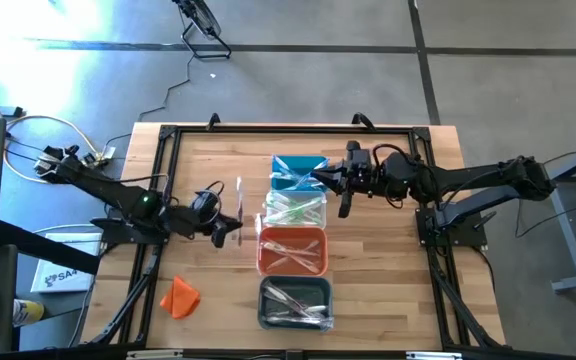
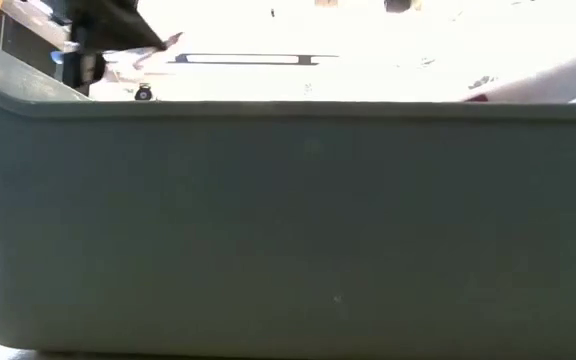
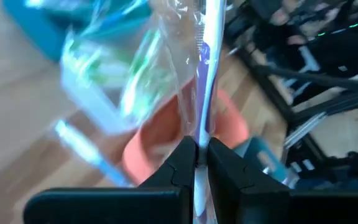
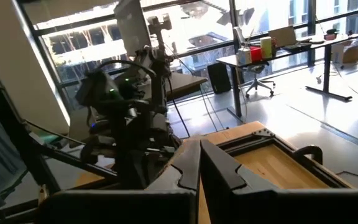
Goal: Pick & Place Toothbrushes
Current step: Put the violet toothbrush into the green bin
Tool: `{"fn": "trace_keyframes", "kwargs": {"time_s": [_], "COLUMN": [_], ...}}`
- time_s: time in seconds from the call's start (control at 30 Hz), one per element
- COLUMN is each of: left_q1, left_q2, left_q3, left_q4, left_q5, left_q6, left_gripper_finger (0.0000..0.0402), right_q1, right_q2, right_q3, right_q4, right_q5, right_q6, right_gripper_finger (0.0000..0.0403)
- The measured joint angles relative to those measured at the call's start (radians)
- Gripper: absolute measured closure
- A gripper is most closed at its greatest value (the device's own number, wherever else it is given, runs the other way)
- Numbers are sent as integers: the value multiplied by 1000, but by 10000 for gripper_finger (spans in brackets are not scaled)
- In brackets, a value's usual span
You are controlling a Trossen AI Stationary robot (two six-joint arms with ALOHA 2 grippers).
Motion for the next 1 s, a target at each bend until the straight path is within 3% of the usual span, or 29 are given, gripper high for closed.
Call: {"fn": "trace_keyframes", "kwargs": {"time_s": [0.47,0.73,1.0], "left_q1": [257,315,322], "left_q2": [1,27,138], "left_q3": [0,1,2], "left_q4": [250,322,498], "left_q5": [241,298,310], "left_q6": [331,396,506], "left_gripper_finger": [382,382,382], "right_q1": [0,0,0], "right_q2": [0,0,0], "right_q3": [0,0,0], "right_q4": [43,43,43], "right_q5": [-72,-96,-78], "right_q6": [10,82,126], "right_gripper_finger": [398,398,398]}}
